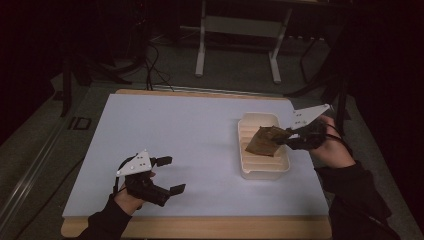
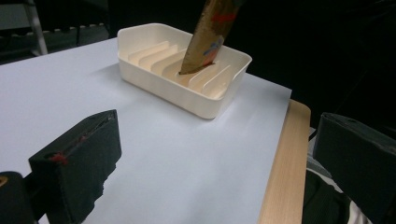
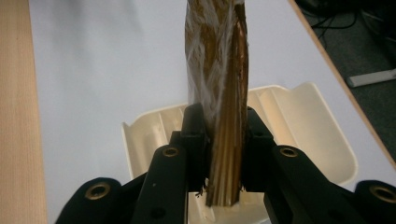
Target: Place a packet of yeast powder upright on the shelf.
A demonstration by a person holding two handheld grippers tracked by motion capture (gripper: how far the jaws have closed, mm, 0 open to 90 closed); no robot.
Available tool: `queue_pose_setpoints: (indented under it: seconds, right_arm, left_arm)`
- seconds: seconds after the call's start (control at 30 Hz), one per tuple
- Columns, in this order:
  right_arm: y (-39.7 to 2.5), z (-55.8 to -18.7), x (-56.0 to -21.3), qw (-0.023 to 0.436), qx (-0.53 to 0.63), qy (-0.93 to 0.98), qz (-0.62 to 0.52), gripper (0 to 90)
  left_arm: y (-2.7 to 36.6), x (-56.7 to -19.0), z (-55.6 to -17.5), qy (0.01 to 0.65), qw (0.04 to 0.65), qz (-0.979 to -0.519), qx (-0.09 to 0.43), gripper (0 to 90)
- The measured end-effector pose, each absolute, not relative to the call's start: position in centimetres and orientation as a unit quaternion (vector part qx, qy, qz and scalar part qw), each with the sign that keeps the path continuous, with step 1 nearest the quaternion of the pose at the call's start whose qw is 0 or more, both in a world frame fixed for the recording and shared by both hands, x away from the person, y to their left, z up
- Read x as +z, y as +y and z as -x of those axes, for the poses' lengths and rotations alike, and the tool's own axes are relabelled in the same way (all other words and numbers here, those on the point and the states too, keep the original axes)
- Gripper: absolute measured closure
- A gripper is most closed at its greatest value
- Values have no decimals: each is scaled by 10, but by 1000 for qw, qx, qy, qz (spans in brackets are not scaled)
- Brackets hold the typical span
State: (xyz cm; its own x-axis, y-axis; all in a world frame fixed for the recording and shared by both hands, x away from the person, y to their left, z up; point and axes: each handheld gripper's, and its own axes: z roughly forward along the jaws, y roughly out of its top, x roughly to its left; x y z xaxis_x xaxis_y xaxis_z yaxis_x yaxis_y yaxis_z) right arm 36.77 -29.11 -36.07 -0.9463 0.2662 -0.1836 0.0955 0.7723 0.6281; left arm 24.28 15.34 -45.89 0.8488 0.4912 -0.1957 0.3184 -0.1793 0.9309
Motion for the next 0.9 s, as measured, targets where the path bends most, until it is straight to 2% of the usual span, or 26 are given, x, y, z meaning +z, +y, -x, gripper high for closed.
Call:
queue_pose_setpoints:
  seconds: [0.9]
  right_arm:
    - [-279, -393, -414, 87, 324, 934, -126, 742]
  left_arm:
    - [155, -469, -243, 275, 590, -756, 71, 18]
